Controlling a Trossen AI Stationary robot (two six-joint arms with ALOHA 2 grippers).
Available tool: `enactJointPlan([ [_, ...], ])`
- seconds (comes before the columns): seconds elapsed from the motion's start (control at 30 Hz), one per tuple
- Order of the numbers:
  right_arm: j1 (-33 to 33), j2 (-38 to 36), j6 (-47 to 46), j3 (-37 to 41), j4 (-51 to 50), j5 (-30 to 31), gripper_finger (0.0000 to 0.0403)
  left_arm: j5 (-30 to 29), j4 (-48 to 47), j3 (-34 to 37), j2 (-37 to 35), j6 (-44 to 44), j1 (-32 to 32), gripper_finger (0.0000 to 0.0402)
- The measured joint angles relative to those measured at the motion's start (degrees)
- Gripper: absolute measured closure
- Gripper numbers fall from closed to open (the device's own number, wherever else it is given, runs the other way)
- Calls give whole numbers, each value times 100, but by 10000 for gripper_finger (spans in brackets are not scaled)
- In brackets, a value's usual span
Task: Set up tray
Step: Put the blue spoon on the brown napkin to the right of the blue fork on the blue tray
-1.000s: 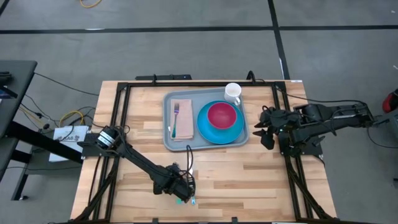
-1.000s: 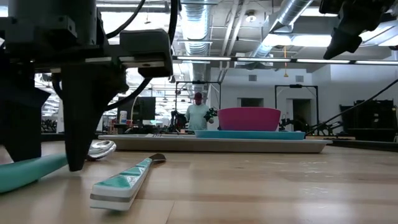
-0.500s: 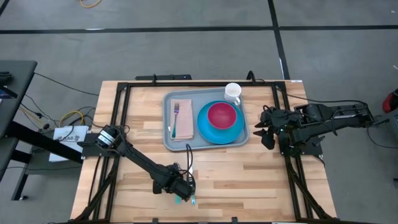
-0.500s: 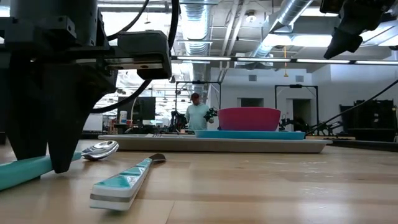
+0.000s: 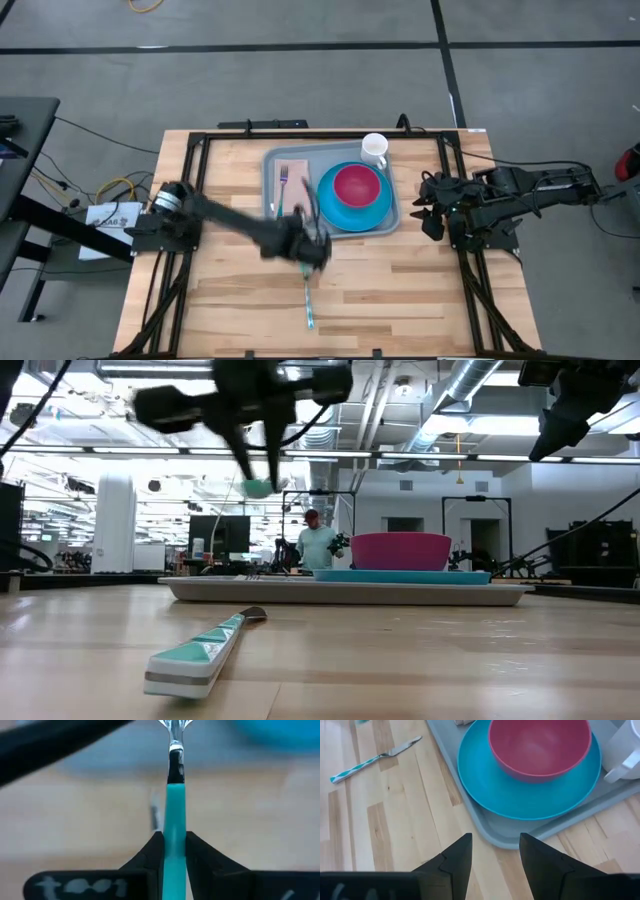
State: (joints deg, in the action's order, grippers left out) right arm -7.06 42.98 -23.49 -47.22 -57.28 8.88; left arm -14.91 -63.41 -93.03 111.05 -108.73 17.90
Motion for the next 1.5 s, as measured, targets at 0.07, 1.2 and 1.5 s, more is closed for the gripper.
enactJointPlan([
  [0.07, -3, 0, 3, 0, 0, 0, 248, -93, -285, -101, -106, 290, -351, 366],
  [1.2, 8, -187, -4, -4, 33, 17, 248, 1278, 955, 1433, -193, 3754, -3570, 366],
  [1.5, 8, -186, -7, -4, 33, 9, 248, 1341, 1640, 1829, -193, 3744, -3553, 366],
])
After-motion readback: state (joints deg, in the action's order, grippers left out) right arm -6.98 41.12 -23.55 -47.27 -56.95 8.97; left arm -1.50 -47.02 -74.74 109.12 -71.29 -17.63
